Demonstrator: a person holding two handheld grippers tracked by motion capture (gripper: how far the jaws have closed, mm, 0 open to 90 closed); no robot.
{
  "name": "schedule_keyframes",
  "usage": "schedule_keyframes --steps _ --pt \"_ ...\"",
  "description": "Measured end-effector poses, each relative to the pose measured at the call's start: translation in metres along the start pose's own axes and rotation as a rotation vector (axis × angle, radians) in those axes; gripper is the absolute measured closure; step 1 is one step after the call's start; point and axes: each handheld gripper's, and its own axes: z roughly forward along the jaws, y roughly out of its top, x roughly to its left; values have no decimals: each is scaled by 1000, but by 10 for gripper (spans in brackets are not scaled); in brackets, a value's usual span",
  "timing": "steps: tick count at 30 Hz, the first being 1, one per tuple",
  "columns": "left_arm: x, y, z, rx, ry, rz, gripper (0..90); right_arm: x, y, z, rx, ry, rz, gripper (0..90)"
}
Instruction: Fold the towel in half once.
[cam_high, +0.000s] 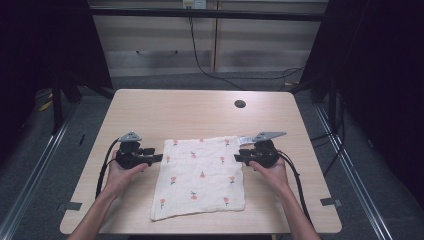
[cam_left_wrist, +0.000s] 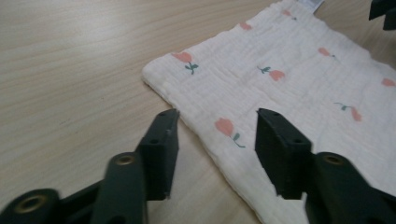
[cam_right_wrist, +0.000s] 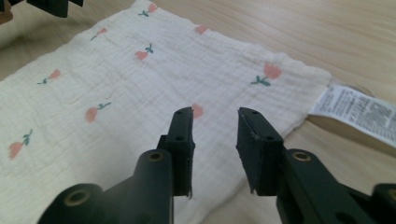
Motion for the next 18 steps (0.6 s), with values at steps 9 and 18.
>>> schedule_keyframes --steps 9,18 --pt "-10 -9 25 61 -21 62 727 -2 -8 31 109 -43 -42 724" --pt "-23 -14 24 65 -8 105 796 -4 -21 19 87 -20 -35 771"
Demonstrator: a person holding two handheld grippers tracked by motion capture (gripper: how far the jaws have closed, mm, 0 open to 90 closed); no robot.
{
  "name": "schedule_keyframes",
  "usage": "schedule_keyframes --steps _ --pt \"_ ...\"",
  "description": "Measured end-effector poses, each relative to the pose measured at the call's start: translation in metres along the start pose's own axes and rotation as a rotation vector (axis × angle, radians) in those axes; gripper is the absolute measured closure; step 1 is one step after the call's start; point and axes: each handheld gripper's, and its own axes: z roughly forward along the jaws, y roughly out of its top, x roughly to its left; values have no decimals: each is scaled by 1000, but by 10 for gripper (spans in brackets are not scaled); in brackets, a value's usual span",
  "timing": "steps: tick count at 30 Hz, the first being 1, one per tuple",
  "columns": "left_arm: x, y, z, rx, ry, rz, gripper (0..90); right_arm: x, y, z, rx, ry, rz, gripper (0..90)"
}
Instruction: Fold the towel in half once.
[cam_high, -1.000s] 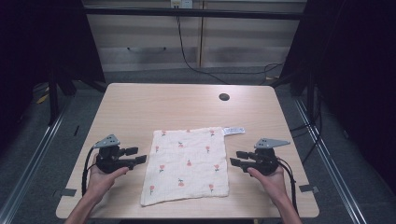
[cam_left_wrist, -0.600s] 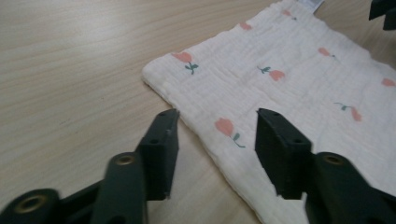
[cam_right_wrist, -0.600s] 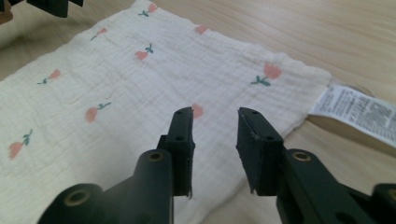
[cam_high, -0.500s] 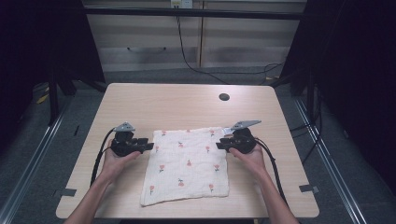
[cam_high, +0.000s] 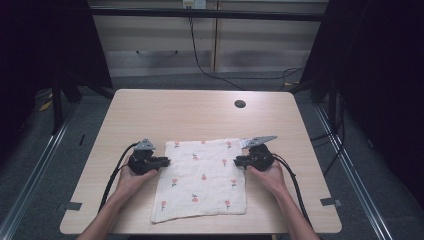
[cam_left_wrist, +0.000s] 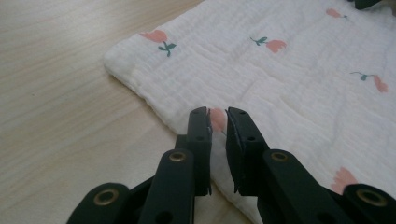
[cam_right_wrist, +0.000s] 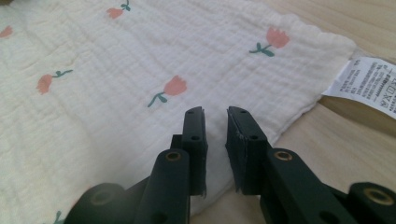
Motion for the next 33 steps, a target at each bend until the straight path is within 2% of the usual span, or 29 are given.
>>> schedule_keyframes --steps 2,4,6,7,10,11,14,17,18,23,27,29,32,33 --pt "-3 0 0 8 -8 -16 796 2 -3 -4 10 -7 -11 770" --pt "-10 -1 -1 19 -12 7 796 6 -7 -9 22 -7 -12 772" --pt "-17 -2 -4 39 -38 21 797 10 -11 -14 34 -7 -16 777" --pt "-21 -3 -5 45 -33 33 808 13 -13 -17 45 -5 -17 791" --pt "-24 -5 -8 54 -39 40 794 14 -17 -23 59 7 -24 774" --pt "-23 -4 -7 53 -53 33 781 11 -16 -23 46 -3 -18 751" --pt "-17 -2 -6 45 -61 7 766 -8 -4 -27 -38 -18 43 726" --pt "-15 -1 -4 50 -71 6 767 -25 12 -25 -99 -63 56 696" --pt "-14 -2 -4 43 -74 1 772 -31 17 -21 -103 -81 62 692" --pt "-14 -2 -4 44 -73 3 777 -50 26 2 -39 -101 73 689" --pt "-14 -2 -4 44 -77 -3 774 -52 25 12 -5 -105 72 691" --pt "-14 -1 -4 41 -75 -8 766 -51 24 13 -10 -100 71 691" --pt "-13 0 -4 50 -88 -22 712 -49 22 12 -7 -103 51 697" --pt "-13 2 -4 50 -75 -24 693 -49 21 11 -4 -102 40 726"
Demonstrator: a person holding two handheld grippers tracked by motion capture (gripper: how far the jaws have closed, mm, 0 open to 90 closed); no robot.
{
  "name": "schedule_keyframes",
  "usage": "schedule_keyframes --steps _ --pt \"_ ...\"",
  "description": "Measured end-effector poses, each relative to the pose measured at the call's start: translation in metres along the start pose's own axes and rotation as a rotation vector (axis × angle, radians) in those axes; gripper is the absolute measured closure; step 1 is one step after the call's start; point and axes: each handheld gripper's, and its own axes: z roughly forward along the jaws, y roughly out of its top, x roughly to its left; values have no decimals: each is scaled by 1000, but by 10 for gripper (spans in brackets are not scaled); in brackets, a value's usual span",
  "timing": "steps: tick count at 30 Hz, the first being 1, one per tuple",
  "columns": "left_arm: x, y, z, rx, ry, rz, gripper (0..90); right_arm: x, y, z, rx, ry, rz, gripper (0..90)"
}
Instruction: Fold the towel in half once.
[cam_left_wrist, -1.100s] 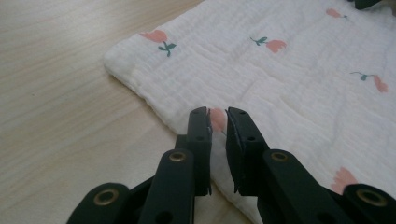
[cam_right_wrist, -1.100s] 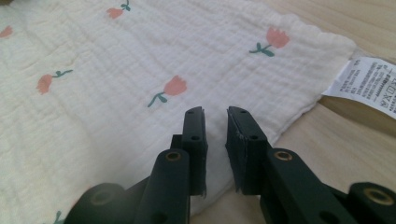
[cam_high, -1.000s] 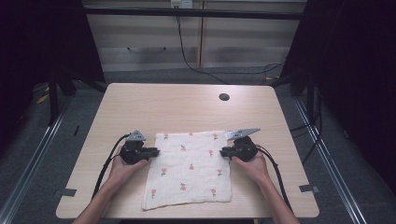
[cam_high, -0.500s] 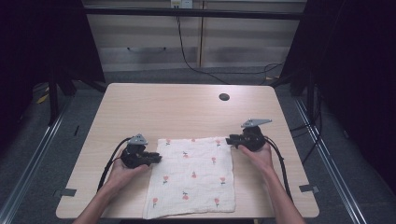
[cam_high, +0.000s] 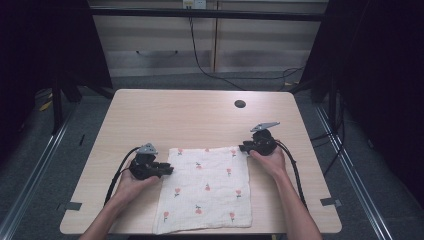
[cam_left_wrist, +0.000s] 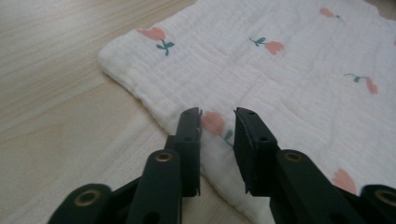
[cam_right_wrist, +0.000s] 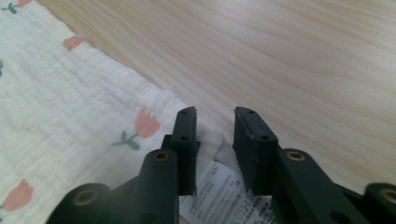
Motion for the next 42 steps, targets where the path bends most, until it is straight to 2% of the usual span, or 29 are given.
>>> schedule_keyframes --steps 3,5,7,8,11,14,16,17,22,24,27,28,29,32,35,38,41,42 --pt "4 9 -6 -35 -16 -13 640 2 -2 -2 6 -2 -10 805" --pt "10 16 -12 -88 -38 -48 627 1 -3 -1 -10 13 -9 842" --pt "15 25 -13 -83 -3 -34 616 1 -4 -1 -15 17 -9 856" --pt "18 28 -12 -83 11 -47 602 1 -4 -1 -12 20 -10 859" --pt "31 35 -7 -71 60 -51 592 1 -4 -1 -13 29 -5 863" --pt "43 34 4 -61 74 -82 593 0 -4 -1 -18 33 -3 865" --pt "46 34 11 -42 95 -75 600 0 -5 -1 -16 35 7 865" --pt "47 34 15 -38 92 -78 606 -1 -4 -1 -18 37 7 865" --pt "46 33 24 -36 83 -69 606 -1 -5 -1 -20 35 16 864" --pt "45 34 26 -40 98 -72 607 -2 -6 0 -38 43 17 865" --pt "44 36 26 -14 109 -36 608 -2 -6 0 -36 46 32 865" --pt "42 36 27 -17 127 -25 623 -2 -6 0 -36 46 31 865" --pt "40 36 27 -12 127 -10 642 -2 -6 0 -34 46 35 865" --pt "37 36 28 1 99 23 761 -2 -6 0 -35 48 39 866" --pt "35 36 28 10 108 55 846 -3 -6 0 -37 56 40 866" --pt "36 36 28 8 104 35 861 -4 -5 0 -27 61 47 867" --pt "40 35 27 -9 99 -18 863 -6 -4 -1 -37 74 57 868" --pt "42 35 27 -13 82 -40 864 -6 -3 -3 -41 74 59 869"
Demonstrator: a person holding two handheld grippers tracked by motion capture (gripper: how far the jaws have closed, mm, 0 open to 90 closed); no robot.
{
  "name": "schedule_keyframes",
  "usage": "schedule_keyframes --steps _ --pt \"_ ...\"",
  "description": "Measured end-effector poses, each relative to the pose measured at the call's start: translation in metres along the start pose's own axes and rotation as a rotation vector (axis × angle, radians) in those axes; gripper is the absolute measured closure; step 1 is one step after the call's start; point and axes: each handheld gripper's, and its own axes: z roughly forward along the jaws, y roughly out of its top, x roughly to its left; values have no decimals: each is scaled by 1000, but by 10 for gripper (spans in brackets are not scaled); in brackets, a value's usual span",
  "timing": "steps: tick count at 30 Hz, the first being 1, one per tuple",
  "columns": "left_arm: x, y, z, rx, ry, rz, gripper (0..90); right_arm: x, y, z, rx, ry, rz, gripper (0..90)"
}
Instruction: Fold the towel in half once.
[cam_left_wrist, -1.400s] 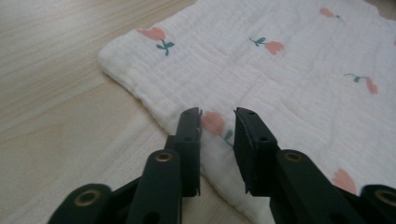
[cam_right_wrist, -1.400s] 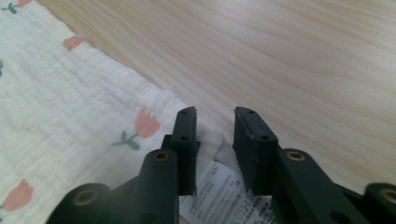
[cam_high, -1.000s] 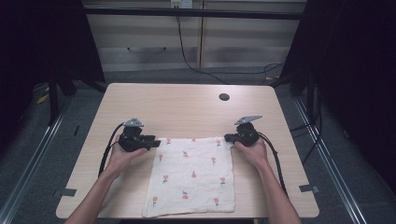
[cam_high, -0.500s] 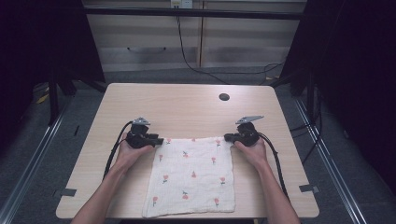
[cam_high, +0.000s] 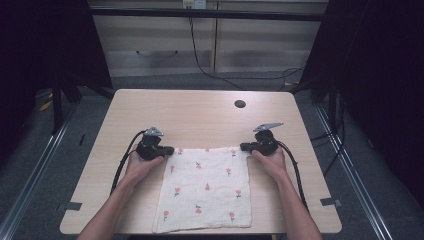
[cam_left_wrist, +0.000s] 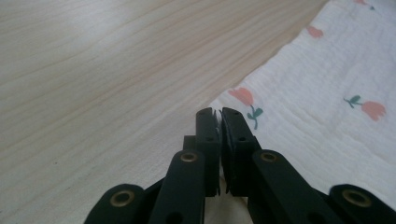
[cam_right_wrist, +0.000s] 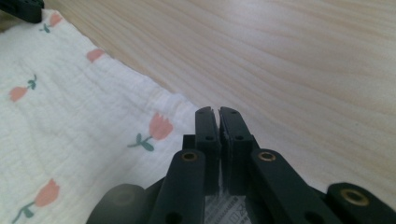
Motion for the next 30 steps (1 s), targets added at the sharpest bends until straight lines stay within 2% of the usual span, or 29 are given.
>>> schedule_keyframes --steps 4,7,10,15,19,24,26,30 --pt "4 0 -5 -39 -34 -25 861 -2 5 -8 -43 18 13 869" --pt "3 3 -11 -68 -68 -10 863 -1 9 -12 -56 19 17 869" --pt "3 6 -18 -109 -78 -25 863 1 13 -15 -73 25 9 869" --pt "3 13 -31 -146 -71 -23 866 6 21 -22 -107 43 6 870" --pt "1 21 -40 -178 -66 -24 866 6 26 -28 -134 42 5 870" --pt "-2 32 -48 -207 -60 -4 866 7 35 -39 -162 42 -7 870" --pt "-2 35 -51 -231 -67 -13 866 7 39 -44 -171 41 -8 871" --pt "-3 43 -58 -252 -48 -5 866 7 45 -50 -180 34 -14 870"
